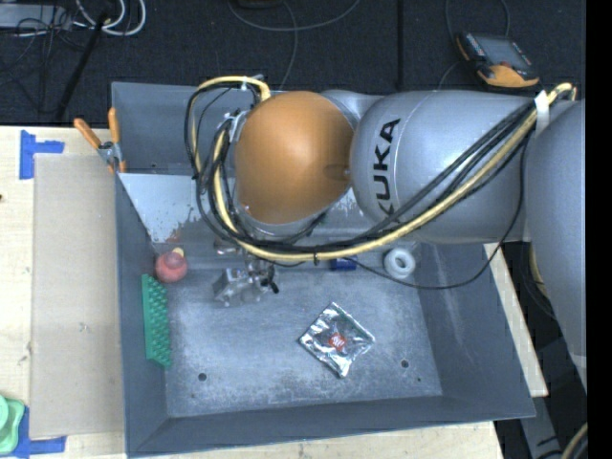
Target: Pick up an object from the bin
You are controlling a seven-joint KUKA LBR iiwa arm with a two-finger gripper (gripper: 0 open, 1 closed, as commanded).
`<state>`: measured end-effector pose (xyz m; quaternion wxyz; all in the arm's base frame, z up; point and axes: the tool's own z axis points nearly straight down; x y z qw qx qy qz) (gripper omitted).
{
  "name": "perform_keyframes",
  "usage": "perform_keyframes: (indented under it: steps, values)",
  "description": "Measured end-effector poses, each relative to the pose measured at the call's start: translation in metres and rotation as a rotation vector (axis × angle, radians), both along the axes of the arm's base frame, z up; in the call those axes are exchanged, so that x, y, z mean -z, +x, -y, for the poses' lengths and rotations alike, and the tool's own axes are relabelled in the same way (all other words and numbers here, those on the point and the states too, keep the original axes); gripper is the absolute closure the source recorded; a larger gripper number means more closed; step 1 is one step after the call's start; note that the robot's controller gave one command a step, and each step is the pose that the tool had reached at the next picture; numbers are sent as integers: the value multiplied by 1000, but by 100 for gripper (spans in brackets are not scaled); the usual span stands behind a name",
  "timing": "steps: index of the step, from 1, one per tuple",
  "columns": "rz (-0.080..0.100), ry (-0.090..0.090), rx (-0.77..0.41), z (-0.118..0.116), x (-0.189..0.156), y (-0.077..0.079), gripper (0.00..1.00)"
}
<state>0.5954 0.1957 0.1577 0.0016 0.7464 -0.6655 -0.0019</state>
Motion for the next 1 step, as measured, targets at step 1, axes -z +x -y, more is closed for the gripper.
perform_keyframes:
  steps: [1]
  values:
    - [11,1,-128,61,-63,23,100]
